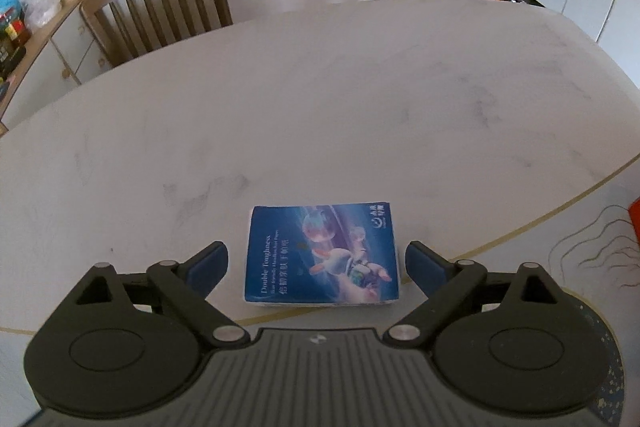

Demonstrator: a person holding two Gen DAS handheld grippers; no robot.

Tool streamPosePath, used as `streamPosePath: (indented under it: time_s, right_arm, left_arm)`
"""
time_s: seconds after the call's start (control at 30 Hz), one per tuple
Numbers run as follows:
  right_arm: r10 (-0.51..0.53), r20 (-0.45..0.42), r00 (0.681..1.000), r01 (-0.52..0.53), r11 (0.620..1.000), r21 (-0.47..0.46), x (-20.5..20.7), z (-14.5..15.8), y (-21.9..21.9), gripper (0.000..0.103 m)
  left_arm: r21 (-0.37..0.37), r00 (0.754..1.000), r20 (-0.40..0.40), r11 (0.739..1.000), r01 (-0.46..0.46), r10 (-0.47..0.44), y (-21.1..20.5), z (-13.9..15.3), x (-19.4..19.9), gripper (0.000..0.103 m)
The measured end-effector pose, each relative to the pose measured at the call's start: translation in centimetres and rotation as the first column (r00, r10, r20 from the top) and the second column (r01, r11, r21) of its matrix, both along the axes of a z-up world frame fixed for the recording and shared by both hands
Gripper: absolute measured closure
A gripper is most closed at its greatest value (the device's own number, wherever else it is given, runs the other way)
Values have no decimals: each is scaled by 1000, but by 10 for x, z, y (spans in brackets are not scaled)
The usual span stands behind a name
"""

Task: Organize objects
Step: 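Close the left gripper on the blue printed box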

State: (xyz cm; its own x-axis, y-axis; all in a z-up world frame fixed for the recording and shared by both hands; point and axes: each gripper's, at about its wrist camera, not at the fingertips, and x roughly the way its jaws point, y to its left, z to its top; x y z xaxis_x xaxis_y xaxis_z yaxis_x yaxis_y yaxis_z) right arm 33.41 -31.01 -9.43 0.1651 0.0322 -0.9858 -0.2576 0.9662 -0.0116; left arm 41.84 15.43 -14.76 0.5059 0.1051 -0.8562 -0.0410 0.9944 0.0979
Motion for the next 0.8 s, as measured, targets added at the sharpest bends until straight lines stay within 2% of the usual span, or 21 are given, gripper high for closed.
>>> streamPosePath:
  time_s: [0.23,0.3,0.37,0.5,0.63,0.8]
  right_arm:
    - [-4,-1,1000,4,1000,-1,0,0,0,99]
    - [-4,-2,1000,4,1000,-1,0,0,0,99]
    - [-4,-1,1000,4,1000,-1,0,0,0,99]
    - [0,6,1000,0,1000,0,0,0,0,99]
    - [10,14,1000,-10,1000,6,-2,2,0,99]
    - [19,26,999,-20,1000,15,-4,4,-1,99]
  left_arm:
    - [-12,999,2,999,-32,32,3,-2,-1,8]
    - [-20,1000,6,999,-29,29,2,-1,-2,14]
    - [-23,999,12,999,-33,33,2,1,-2,27]
    - [-17,999,16,999,-35,35,1,4,-4,27]
    - [-48,999,33,998,-32,34,-4,16,-16,27]
    - [-94,996,78,995,41,-34,-27,45,-42,27]
